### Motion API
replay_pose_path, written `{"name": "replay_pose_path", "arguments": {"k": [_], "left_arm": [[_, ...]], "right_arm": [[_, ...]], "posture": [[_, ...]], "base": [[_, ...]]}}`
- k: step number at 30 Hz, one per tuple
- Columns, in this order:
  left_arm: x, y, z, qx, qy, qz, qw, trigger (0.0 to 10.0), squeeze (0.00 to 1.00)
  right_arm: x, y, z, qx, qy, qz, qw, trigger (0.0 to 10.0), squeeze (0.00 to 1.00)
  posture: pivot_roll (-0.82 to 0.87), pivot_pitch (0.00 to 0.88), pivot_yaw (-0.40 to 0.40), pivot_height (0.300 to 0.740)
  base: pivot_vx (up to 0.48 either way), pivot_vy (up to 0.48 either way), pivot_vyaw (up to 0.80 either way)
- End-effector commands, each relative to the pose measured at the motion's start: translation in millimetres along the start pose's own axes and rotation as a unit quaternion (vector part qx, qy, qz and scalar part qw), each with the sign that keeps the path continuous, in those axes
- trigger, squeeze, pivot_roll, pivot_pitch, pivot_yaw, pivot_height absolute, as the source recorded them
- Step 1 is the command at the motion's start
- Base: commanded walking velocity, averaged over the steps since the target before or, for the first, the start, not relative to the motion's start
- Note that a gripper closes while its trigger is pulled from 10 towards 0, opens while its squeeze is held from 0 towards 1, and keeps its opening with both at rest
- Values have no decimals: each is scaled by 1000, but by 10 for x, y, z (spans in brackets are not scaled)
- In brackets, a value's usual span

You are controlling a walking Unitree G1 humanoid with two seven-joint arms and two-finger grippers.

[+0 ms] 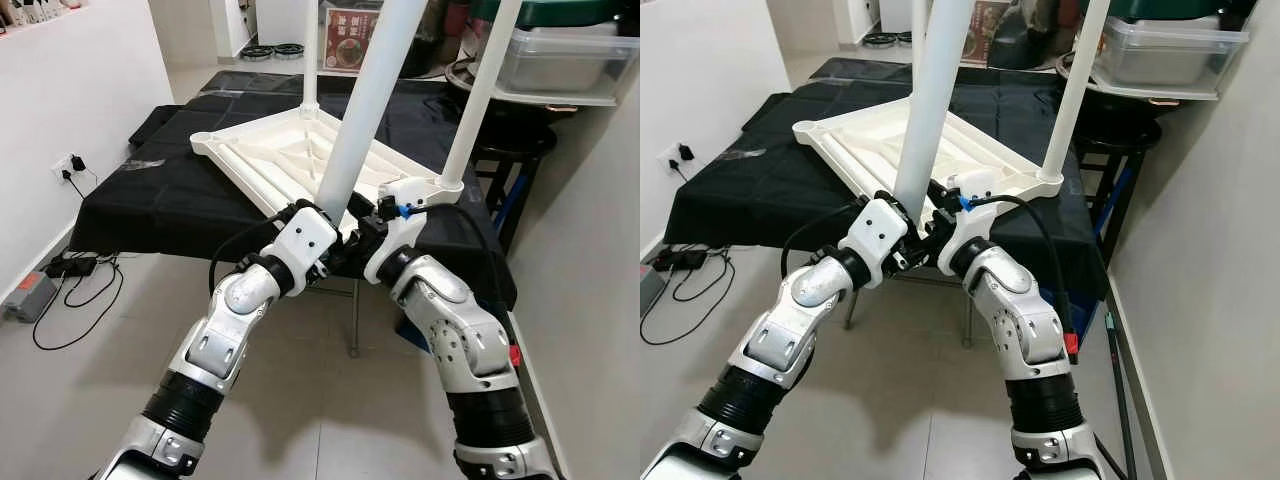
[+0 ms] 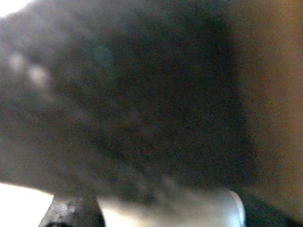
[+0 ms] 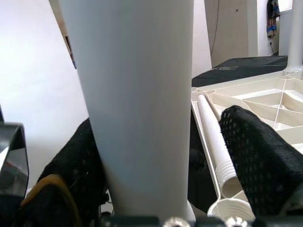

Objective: Building children table

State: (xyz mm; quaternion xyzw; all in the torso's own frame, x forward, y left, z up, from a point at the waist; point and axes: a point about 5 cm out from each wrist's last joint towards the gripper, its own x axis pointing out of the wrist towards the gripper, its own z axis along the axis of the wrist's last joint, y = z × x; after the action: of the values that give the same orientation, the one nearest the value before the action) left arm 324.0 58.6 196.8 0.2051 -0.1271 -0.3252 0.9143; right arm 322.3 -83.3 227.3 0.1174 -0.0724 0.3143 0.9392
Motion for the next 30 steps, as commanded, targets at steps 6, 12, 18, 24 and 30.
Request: {"name": "replay_pose_path", "arguments": {"k": [6, 12, 18, 24, 30], "left_arm": [[-109, -191, -323, 0, 66, -43, 997, 10000, 0], [-131, -103, -375, 3, 75, -34, 997, 10000, 0], [-107, -1, -316, 31, 64, -33, 997, 10000, 0], [-61, 25, -201, 52, 44, -39, 997, 10000, 0], [-7, -110, -111, 60, 27, -65, 996, 10000, 0]], "right_arm": [[79, 69, 398, 22, -76, 7, 997, 10000, 0], [95, 119, 475, 30, -84, 20, 996, 10000, 0], [83, 151, 409, 38, -66, 31, 997, 10000, 0], [66, 134, 295, 35, -45, 20, 998, 10000, 0], [131, 81, 239, 32, -36, -6, 999, 10000, 0]], "posture": [[65, 25, -45, 740], [66, 27, -41, 740], [66, 36, -42, 740], [65, 41, -44, 740], [68, 44, -44, 740]], "base": [[0, 0, 0], [0, 0, 0], [0, 0, 0], [0, 0, 0], [0, 0, 0]]}}
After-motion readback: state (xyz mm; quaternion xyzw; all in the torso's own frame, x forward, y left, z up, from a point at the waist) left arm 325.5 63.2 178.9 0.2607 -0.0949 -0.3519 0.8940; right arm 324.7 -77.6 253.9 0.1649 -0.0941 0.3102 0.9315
